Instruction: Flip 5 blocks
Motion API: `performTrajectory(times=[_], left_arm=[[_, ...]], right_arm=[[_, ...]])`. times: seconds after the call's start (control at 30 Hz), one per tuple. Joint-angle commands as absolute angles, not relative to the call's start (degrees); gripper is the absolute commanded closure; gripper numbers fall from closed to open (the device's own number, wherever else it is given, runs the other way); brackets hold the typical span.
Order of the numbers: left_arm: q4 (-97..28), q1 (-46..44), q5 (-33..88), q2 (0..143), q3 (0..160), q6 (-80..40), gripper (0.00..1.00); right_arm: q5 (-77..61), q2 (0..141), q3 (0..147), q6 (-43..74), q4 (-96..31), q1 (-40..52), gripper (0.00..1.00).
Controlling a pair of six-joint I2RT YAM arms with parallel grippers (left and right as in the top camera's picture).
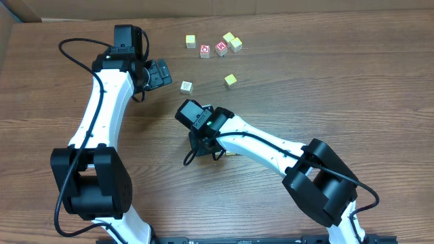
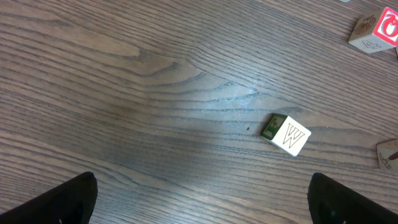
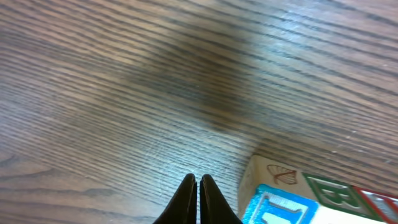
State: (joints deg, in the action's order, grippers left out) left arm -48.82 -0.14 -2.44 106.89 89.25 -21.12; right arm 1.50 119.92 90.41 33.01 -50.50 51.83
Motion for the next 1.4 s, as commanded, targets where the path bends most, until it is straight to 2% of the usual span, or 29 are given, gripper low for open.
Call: performTrajectory(times=[0.0, 0.67, 0.9, 1.07, 1.17, 1.27, 1.37], left_arm=[[-48.8, -0.4, -3.2, 107.4, 90.4, -22.3, 0.00], [-48.8, -0.4, -3.2, 107.4, 90.4, -22.3, 0.00], [-48.8, -0.4, -3.2, 107.4, 90.4, -22.3, 0.00], [-48.8, -0.4, -3.2, 107.4, 90.4, -22.3, 0.00], [-48.8, -0.4, -3.2, 107.4, 90.4, -22.3, 0.00], [-48.8, -0.4, -3.2, 107.4, 90.4, -22.3, 0.00], [-48.8, -0.4, -3.2, 107.4, 90.4, -22.3, 0.00]], right_arm=[[3.0, 120.2, 90.0, 32.8, -51.0, 51.7, 0.94], [2.9, 120.2, 90.0, 32.8, -55.3, 51.7, 0.90], [2.5, 120.0, 92.6, 32.7, -55.6, 51.2, 0.94], [2.6, 118.4, 97.6, 32.5, -58.7, 47.7, 0.94], [2.5, 117.0, 98.7, 32.0, -58.9, 43.5, 0.91], [2.5, 116.5, 98.8, 30.7, -59.8, 38.0, 0.82], [2.5, 116.5, 98.7, 27.9, -61.8, 31.5, 0.76]])
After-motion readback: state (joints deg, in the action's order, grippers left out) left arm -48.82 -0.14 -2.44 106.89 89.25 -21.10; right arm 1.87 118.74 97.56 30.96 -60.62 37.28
